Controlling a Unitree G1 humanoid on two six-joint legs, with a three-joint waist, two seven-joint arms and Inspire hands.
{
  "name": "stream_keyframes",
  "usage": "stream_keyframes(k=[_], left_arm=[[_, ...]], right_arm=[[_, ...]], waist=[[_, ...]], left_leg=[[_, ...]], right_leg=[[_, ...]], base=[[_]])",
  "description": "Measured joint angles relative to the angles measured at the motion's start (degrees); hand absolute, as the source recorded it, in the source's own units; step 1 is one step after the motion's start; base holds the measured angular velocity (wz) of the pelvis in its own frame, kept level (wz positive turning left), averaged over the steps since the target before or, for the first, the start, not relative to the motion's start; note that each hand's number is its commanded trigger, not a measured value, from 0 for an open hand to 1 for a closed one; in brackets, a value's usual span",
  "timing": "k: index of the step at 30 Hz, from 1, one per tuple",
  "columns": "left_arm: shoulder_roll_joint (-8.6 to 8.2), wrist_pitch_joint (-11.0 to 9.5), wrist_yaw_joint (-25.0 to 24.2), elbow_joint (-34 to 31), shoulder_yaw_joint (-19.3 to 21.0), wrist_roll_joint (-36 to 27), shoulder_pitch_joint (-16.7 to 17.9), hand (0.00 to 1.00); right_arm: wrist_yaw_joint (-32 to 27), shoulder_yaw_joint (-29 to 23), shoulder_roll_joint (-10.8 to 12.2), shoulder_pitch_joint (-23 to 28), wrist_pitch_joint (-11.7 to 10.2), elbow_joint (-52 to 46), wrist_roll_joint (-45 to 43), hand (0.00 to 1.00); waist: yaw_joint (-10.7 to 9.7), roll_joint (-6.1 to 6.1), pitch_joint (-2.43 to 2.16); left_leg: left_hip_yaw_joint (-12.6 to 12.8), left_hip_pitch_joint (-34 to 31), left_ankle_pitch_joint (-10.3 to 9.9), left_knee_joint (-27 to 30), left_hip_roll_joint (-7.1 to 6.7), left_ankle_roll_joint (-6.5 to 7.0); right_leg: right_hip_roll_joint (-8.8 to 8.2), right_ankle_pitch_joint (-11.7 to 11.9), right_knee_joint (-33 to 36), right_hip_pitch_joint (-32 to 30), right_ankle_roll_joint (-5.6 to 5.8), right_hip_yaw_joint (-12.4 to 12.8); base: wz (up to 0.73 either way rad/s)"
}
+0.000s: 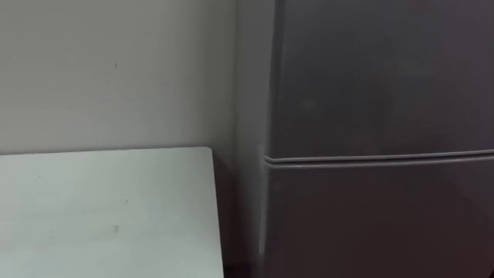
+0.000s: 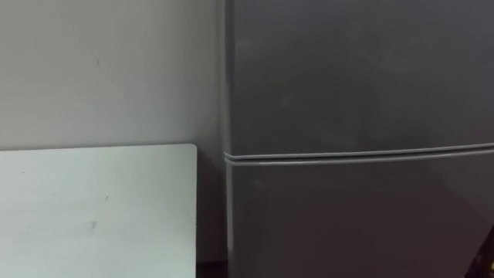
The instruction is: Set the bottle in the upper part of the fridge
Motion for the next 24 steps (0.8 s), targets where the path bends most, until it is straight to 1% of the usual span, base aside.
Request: stream_keyframes(k=[2, 4, 5, 6, 8, 10, 13, 15, 16, 18, 20, 23, 24], left_arm=[[-0.01, 0.0, 0.3, -0.5, 0.0, -1.4, -0.1, 0.00], [-0.11, -0.1, 0.3, -0.5, 0.0, -2.0, -0.1, 0.00], [-0.15, -0.1, 0.3, -0.5, 0.0, -2.0, -0.1, 0.00], [-0.20, -0.1, 0.3, -0.4, 0.0, -2.3, -0.2, 0.00], [-0.27, -0.1, 0.8, -0.1, 0.0, -3.2, -0.4, 0.00], [-0.93, -0.1, 1.5, 0.1, 0.0, -4.3, -0.4, 0.00], [-2.34, -0.2, 1.5, 0.3, -0.2, -5.3, -0.4, 0.00], [-2.54, -0.2, 1.2, 0.3, -0.6, -6.3, -0.4, 0.00], [-2.63, -0.2, 1.1, 0.3, -0.6, -6.3, -0.4, 0.00], [-2.61, -0.3, 1.1, 0.3, -0.6, -6.3, -0.3, 0.00], [-2.60, -0.3, 1.1, 0.3, -0.6, -6.3, -0.3, 0.00], [-2.61, -0.4, 1.1, 0.4, -0.6, -6.3, -0.2, 0.00], [-2.62, -0.5, 1.0, 0.4, -0.8, -6.3, -0.2, 0.00]], right_arm=[[0.3, 0.2, 0.9, 0.1, 0.1, 4.2, 0.1, 0.00], [0.4, 0.4, 2.8, 0.7, 0.8, 6.5, 0.2, 0.00], [0.4, 0.6, 3.1, 1.0, 1.1, 6.6, 0.2, 0.00], [0.6, 1.3, 3.5, 1.8, 1.1, 7.4, 0.0, 0.00], [0.6, 3.3, 3.9, 2.3, 1.1, 10.4, 0.1, 0.00], [1.4, 7.0, 4.2, 3.4, 1.3, 15.1, 0.0, 0.00], [2.8, 8.4, 5.6, 3.9, 1.4, 19.7, -0.1, 0.00], [3.6, 9.2, 6.7, 4.2, 1.6, 21.7, -1.1, 0.00], [4.0, 9.2, 7.3, 4.5, 2.0, 22.5, -2.4, 0.00], [5.1, 9.7, 7.7, 4.9, 2.6, 22.7, -2.4, 0.00], [6.0, 11.0, 7.8, 5.0, 2.6, 22.7, -2.5, 0.00], [9.4, 13.1, 7.8, 4.9, 2.4, 25.6, -4.5, 0.00], [11.6, 14.4, 7.9, 4.7, 2.5, 26.8, -5.7, 0.00]], waist=[[0.1, 0.05, -0.05], [0.0, 0.41, -0.01], [0.0, 0.60, -0.04], [0.0, 0.90, -0.18], [0.1, 1.04, -0.21], [0.2, 1.19, -0.23], [0.3, 1.56, -0.17], [0.2, 1.71, -0.07], [0.2, 1.78, -0.05], [0.2, 1.82, -0.02], [0.2, 2.03, 0.06], [0.4, 2.06, 0.03], [0.7, 2.09, 0.02]], left_leg=[[-0.1, 0.0, 0.0, 0.0, -0.01, 0.00], [-0.1, 0.0, 0.0, 0.0, -0.01, -0.01], [-0.1, 0.0, 0.0, 0.0, -0.01, -0.01], [-0.1, 0.2, 0.0, 0.0, -0.03, -0.01], [0.0, 0.2, 0.0, -0.2, -0.03, -0.02], [0.2, 0.5, 0.0, -0.3, -0.02, -0.02], [0.7, 0.6, 0.0, -0.4, 0.00, 0.03], [0.7, 0.6, -0.1, -0.4, 0.02, 0.01], [0.7, 0.7, -0.1, -0.5, 0.02, 0.01], [0.9, 0.8, -0.1, -0.5, 0.03, 0.01], [0.9, 0.8, -0.1, -0.6, 0.02, 0.01], [1.0, 1.1, -0.1, -0.8, 0.00, 0.00], [1.0, 1.0, -0.1, -0.8, 0.00, 0.00]], right_leg=[[-0.03, -0.1, 0.0, 0.1, -0.01, -0.1], [-0.04, -0.1, 0.1, 0.0, -0.03, -0.1], [-0.03, -0.1, 0.1, 0.0, -0.03, 0.0], [-0.02, -0.1, 0.1, 0.0, -0.03, 0.1], [0.09, -0.1, 0.1, 0.0, -0.03, 0.6], [0.10, -0.2, 0.2, 0.1, -0.02, 0.8], [0.09, -0.2, 0.2, 0.1, 0.05, 1.2], [0.12, -0.2, 0.2, 0.1, 0.05, 1.3], [0.12, -0.2, 0.2, 0.1, 0.05, 1.3], [0.11, -0.2, 0.2, 0.1, 0.05, 1.3], [0.10, -0.2, 0.2, 0.0, 0.06, 1.4], [0.16, -0.2, 0.1, 0.2, 0.06, 1.5], [0.16, -0.2, 0.0, 0.2, 0.06, 1.4]], base=[[0.04], [0.00], [0.00], [0.00], [-0.04], [-0.06], [-0.08], [0.00], [0.00], [-0.04], [-0.02], [0.00], [0.00]])
